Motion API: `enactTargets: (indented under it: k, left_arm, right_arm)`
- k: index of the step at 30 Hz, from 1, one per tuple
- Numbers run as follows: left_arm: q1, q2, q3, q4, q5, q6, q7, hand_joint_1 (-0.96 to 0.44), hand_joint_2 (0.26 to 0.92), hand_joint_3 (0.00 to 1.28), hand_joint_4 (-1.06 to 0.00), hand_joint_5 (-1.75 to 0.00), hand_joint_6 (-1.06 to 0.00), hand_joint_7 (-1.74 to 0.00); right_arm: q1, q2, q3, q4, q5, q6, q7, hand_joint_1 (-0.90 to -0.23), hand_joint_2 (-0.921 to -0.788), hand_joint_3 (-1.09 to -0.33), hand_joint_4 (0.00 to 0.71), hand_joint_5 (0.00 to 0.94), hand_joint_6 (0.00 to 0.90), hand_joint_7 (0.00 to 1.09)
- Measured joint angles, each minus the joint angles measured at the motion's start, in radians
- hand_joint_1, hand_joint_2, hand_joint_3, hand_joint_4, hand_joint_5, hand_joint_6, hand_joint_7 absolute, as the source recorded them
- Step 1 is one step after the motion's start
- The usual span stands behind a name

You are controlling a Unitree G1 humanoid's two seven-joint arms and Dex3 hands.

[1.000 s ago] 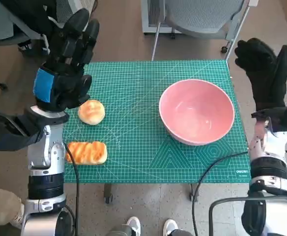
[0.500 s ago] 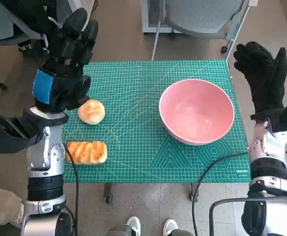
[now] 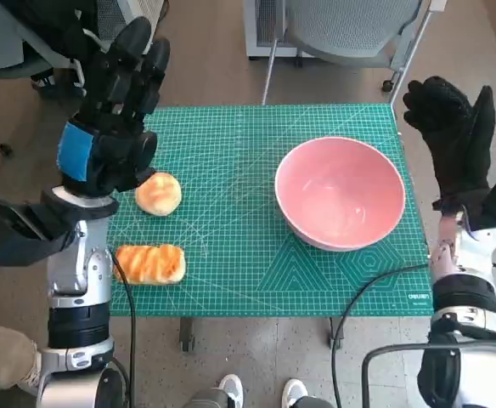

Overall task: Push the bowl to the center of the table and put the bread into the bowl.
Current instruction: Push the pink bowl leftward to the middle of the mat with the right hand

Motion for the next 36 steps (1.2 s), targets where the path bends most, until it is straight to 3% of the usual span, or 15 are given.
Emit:
enactTargets:
  k: [36]
  left_arm:
    - [0.013, 0.000, -0.001, -0.002, 0.000, 0.004, 0.001, -0.64, 0.921, 0.58, -0.03, -0.01, 0.00, -0.32]
  right_arm:
    - [0.005, 0.000, -0.003, 0.010, 0.000, 0.023, -0.004, -0.665, -0.921, -0.833, 0.254, 0.003, 0.312, 0.03]
